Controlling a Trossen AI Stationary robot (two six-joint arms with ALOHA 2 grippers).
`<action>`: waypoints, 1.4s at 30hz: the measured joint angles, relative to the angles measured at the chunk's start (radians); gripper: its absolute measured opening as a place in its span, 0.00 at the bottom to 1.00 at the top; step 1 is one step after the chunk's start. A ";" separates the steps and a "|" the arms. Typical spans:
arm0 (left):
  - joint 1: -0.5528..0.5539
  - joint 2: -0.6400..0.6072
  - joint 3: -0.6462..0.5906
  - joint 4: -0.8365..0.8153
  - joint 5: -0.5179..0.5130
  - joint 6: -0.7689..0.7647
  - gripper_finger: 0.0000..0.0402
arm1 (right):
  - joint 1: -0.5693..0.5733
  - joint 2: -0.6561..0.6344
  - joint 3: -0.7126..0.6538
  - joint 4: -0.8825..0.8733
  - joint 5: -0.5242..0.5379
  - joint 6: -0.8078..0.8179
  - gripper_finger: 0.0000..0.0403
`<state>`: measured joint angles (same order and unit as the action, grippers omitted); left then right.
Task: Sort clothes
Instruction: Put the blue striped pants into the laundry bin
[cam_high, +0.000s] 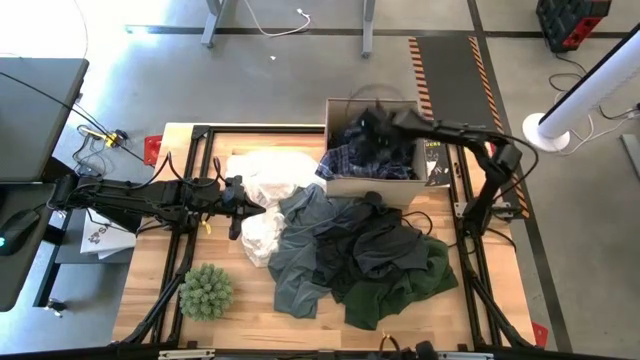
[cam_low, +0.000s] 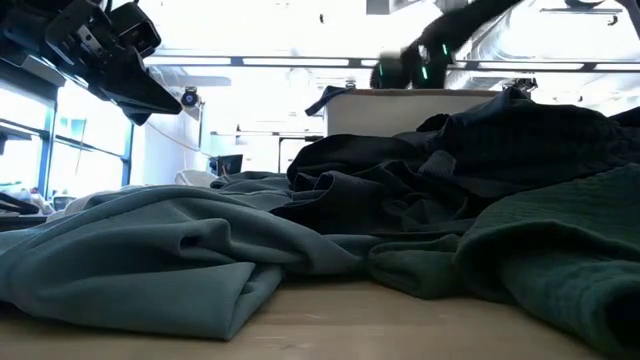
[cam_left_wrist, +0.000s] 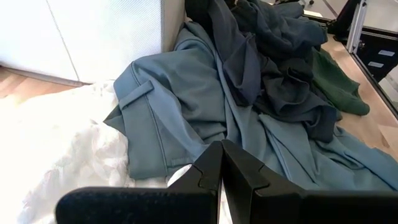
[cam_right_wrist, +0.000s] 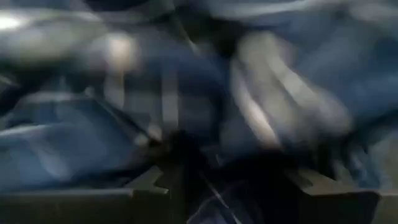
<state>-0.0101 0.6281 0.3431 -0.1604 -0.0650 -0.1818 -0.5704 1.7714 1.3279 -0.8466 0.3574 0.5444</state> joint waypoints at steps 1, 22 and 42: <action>0.000 0.000 0.000 0.000 0.000 -0.001 0.02 | 0.001 0.009 -0.059 0.044 -0.021 0.009 0.36; 0.000 0.000 0.000 0.001 0.000 -0.010 0.02 | 0.185 -0.111 0.360 -0.129 -0.134 -0.079 0.36; 0.000 0.000 0.000 0.002 -0.005 0.002 0.02 | 0.174 -0.023 -0.029 0.477 -0.433 -0.046 0.36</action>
<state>-0.0100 0.6283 0.3431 -0.1588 -0.0698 -0.1799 -0.3964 1.7485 1.2992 -0.3692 -0.0753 0.4988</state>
